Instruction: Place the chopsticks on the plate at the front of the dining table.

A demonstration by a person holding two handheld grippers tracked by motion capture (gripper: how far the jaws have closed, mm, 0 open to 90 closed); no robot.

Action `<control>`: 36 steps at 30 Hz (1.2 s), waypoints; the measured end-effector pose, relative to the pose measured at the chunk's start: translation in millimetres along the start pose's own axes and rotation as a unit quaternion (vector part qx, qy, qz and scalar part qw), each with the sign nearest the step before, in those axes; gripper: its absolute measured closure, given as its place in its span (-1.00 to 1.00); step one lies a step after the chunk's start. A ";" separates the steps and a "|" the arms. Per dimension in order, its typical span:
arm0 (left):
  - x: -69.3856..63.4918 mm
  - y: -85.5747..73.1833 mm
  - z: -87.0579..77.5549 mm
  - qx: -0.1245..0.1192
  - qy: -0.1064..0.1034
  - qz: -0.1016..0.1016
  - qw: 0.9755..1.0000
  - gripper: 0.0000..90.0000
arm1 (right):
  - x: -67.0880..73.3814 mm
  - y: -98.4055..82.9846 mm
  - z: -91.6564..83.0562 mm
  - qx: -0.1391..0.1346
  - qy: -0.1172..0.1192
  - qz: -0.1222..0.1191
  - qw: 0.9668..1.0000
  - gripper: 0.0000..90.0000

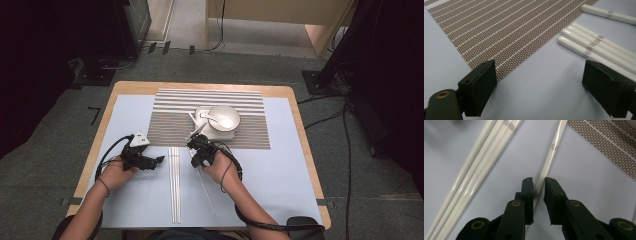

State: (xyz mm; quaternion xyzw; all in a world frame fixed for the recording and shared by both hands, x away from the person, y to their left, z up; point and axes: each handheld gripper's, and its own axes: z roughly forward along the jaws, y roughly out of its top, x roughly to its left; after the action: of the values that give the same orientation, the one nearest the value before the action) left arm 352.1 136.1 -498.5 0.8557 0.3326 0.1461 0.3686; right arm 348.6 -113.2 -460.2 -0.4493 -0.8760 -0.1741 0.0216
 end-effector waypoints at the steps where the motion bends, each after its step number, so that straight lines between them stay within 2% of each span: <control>1: 0.0 0.0 0.0 0.000 0.000 0.000 1.000 -0.74 | -4.4 -0.6 -1.7 -0.001 0.008 0.009 1.000 0.82; 10: -0.1 0.0 0.0 0.000 0.000 0.000 1.000 -0.74 | -11.7 -2.0 -1.0 0.002 0.018 0.023 1.000 0.76; 17: -0.1 0.0 0.0 0.000 0.000 -0.001 1.000 -0.74 | -15.4 -3.3 -2.4 0.005 0.045 0.030 0.999 0.64; 24: -0.1 0.0 0.0 0.000 0.000 0.000 1.000 -0.74 | -17.1 -7.8 -5.9 0.011 0.051 0.030 0.998 0.64; 29: -0.1 0.0 0.0 0.000 0.000 0.000 1.000 -0.74 | -21.2 -14.1 -9.2 0.021 0.071 0.046 0.996 0.65; 36: -0.1 0.0 0.0 0.000 0.000 -0.001 1.000 -0.74 | -20.3 -19.2 -9.2 0.035 0.074 0.049 0.995 0.67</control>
State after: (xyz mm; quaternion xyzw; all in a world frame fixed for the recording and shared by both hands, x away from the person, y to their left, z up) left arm 351.9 136.0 -498.5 0.8555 0.3330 0.1458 0.3687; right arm 344.3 -142.3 -461.1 -0.4768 -0.8543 -0.1751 0.1104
